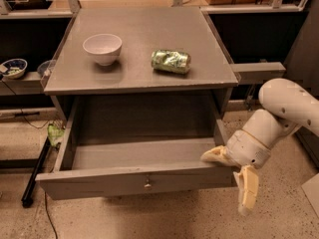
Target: Open top drawer
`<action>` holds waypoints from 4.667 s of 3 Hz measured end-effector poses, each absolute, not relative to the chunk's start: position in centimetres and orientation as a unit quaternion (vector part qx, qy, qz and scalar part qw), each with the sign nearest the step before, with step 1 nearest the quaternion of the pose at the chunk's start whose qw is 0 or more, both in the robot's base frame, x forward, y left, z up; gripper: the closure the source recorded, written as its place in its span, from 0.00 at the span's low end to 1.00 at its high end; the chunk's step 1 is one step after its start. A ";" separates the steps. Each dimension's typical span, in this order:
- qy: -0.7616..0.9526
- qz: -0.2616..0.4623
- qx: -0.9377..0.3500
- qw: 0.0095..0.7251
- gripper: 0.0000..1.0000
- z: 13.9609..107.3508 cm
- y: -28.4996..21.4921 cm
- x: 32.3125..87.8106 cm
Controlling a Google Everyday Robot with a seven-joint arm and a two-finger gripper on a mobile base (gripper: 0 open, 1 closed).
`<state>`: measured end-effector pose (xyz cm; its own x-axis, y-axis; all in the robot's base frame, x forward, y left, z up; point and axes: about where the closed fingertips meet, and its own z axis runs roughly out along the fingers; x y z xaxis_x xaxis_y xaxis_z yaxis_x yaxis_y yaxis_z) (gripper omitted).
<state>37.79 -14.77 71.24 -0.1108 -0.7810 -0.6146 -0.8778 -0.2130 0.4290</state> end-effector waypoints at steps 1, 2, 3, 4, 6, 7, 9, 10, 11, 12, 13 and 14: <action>0.618 0.420 -0.662 0.056 0.00 72.1 -15.8 36.5; 0.618 0.420 -0.662 0.056 0.00 72.3 -15.8 36.6; 0.615 0.420 -0.664 0.072 0.00 74.1 -18.7 34.3; 0.613 0.409 -0.670 0.091 0.00 75.0 -21.0 33.2; 0.670 0.333 -0.653 0.117 0.00 74.2 -20.0 40.4; 0.696 0.297 -0.642 0.128 0.00 74.7 -18.5 46.2; 0.693 0.311 -0.638 0.128 0.00 74.3 -17.6 47.7; 0.680 0.328 -0.645 0.118 0.00 74.0 -16.8 44.8; 0.663 0.351 -0.654 0.100 0.00 73.0 -15.8 41.9; 0.651 0.361 -0.661 0.091 0.00 72.5 -15.3 40.9; 0.675 0.315 -0.661 0.088 0.00 71.0 -14.6 43.7; 0.688 0.294 -0.658 0.084 0.00 69.6 -13.5 45.5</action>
Offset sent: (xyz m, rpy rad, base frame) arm -0.1495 -0.1035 0.0838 0.1411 0.3474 0.2500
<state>45.49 -13.53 69.60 -0.1204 -0.8562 -0.5025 -0.9552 -0.0379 0.2935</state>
